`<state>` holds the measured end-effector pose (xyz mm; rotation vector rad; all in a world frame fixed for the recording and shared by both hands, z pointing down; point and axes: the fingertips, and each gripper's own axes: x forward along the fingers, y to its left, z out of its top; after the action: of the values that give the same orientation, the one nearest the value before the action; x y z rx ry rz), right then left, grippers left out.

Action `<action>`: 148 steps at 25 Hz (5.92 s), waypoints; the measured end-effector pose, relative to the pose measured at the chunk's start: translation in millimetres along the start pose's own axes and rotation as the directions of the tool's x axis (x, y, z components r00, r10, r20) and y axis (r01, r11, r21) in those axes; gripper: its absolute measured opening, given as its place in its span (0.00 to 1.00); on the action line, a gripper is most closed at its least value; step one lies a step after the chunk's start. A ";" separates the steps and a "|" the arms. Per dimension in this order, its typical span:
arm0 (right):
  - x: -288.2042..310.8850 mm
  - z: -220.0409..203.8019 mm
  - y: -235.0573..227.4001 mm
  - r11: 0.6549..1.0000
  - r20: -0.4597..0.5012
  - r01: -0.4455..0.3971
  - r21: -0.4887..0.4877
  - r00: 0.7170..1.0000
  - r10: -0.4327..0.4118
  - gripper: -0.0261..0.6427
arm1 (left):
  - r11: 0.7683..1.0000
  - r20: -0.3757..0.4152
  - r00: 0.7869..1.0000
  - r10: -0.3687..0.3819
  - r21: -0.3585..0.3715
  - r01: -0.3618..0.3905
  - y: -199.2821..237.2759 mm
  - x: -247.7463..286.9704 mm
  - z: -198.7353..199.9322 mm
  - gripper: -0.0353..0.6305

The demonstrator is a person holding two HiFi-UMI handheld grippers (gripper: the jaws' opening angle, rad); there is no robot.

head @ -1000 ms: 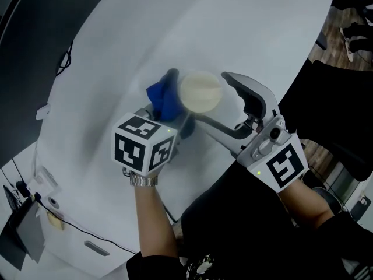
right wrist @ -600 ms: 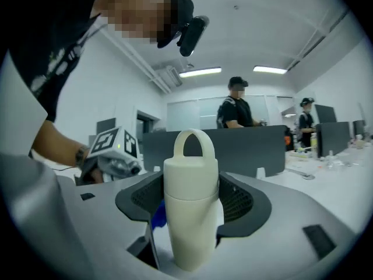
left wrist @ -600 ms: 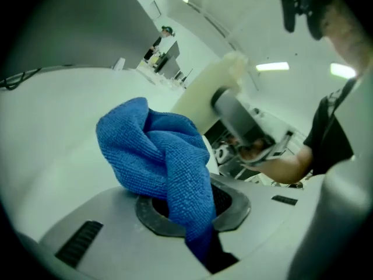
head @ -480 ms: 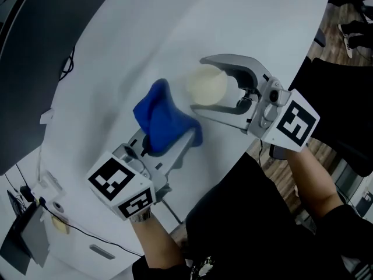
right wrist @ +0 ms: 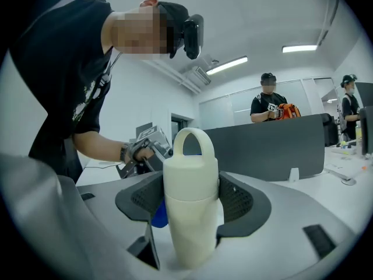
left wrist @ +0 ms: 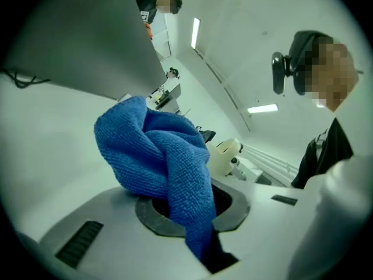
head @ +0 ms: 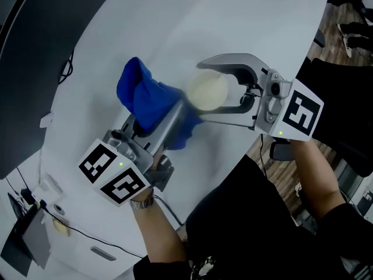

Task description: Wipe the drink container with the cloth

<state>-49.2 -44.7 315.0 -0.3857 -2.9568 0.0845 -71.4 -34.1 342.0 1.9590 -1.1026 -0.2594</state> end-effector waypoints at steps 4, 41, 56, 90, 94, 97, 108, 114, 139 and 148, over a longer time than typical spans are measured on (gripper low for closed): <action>-0.5 0.0 1.9 1.000 0.004 -0.003 0.005 1.000 0.003 0.45 | 0.995 -0.062 0.994 0.085 -0.038 -0.088 30.2 8.0 -26.0 0.12; -1.0 4.8 -2.8 0.999 0.041 0.040 -0.014 0.998 -0.040 0.45 | 0.988 0.031 0.999 -0.042 -0.151 0.046 9.2 1.3 3.6 0.12; -32.1 12.7 -11.8 0.957 0.081 0.268 0.109 0.958 -0.277 0.45 | 0.959 -0.122 0.986 0.113 -0.246 -0.141 74.9 22.2 -52.0 0.11; -13.9 17.4 -5.2 0.982 0.062 -0.184 0.037 0.981 0.182 0.45 | 0.926 0.007 0.983 0.183 -0.336 -0.170 50.0 25.4 -36.2 0.11; -9.1 19.5 -0.8 0.981 0.059 -0.195 0.020 0.979 0.194 0.45 | 0.914 -0.048 0.971 0.235 -0.329 -0.237 66.6 29.0 -51.8 0.11; -8.2 19.3 -4.0 0.989 0.051 -0.140 0.037 0.989 0.138 0.45 | 0.913 -0.071 0.967 0.246 -0.319 -0.255 70.5 29.7 -57.8 0.11; -13.2 13.7 -14.8 0.886 0.050 0.459 0.059 0.885 -0.462 0.46 | 0.908 -0.110 0.953 0.283 -0.289 -0.303 75.4 32.7 -60.6 0.11; -4.5 6.0 -14.4 0.927 -0.030 0.374 0.006 0.927 -0.374 0.46 | 0.908 -0.116 0.950 0.290 -0.280 -0.311 69.1 28.8 -63.9 0.11; -6.5 6.4 -3.1 0.947 -0.020 -0.321 0.018 0.947 0.321 0.46 | 0.914 0.117 0.986 0.118 -0.401 -0.061 34.1 22.8 -23.2 0.12; -6.5 9.0 -2.8 0.946 -0.002 -0.321 0.052 0.947 0.321 0.46 | 0.886 0.093 0.987 0.133 -0.458 -0.076 53.0 29.4 -48.4 0.13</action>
<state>-45.2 -49.3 305.4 -0.8544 -2.8461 0.1948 -60.0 -42.4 418.3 1.4771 -1.1046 -0.5350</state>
